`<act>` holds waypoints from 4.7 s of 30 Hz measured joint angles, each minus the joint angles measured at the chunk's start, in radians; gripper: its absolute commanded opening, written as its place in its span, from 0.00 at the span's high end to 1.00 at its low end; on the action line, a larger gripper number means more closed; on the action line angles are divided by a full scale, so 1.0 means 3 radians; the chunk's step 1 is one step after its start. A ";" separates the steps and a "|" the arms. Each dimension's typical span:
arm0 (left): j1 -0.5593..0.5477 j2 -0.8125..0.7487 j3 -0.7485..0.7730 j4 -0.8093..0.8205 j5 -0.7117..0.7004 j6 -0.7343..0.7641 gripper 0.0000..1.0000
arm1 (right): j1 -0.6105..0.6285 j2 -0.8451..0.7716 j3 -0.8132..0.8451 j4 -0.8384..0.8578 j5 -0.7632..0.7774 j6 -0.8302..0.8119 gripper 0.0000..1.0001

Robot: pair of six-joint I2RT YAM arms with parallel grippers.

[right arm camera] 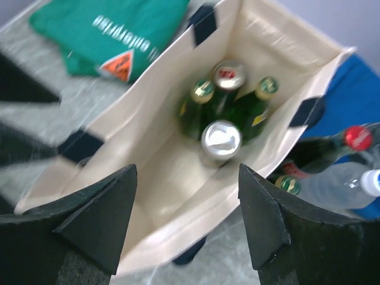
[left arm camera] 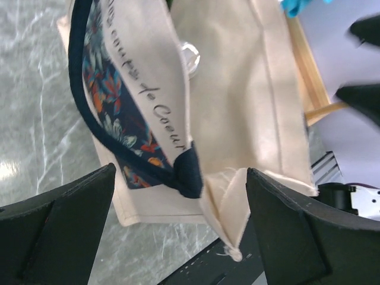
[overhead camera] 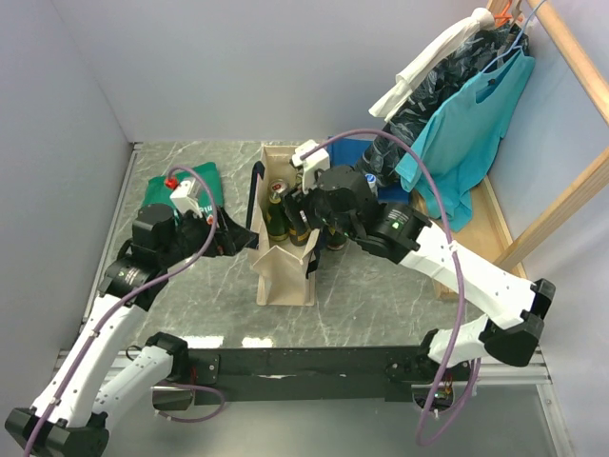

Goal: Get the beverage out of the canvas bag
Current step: Take out the drink from the canvas bag.

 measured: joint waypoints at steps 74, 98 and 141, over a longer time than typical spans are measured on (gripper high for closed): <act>-0.1456 -0.0240 -0.0286 -0.0488 -0.1841 -0.0502 0.39 | -0.0556 0.1448 0.0716 -0.0617 -0.0350 0.0534 0.22; -0.1462 -0.0093 -0.0286 -0.0473 -0.1826 -0.0495 0.34 | -0.0935 0.1546 0.0479 -0.0284 -0.0729 0.0159 0.21; -0.1462 -0.0090 -0.0286 -0.0486 -0.1872 -0.0497 0.32 | -0.0947 0.2076 0.0755 -0.0266 -0.0917 0.0182 0.26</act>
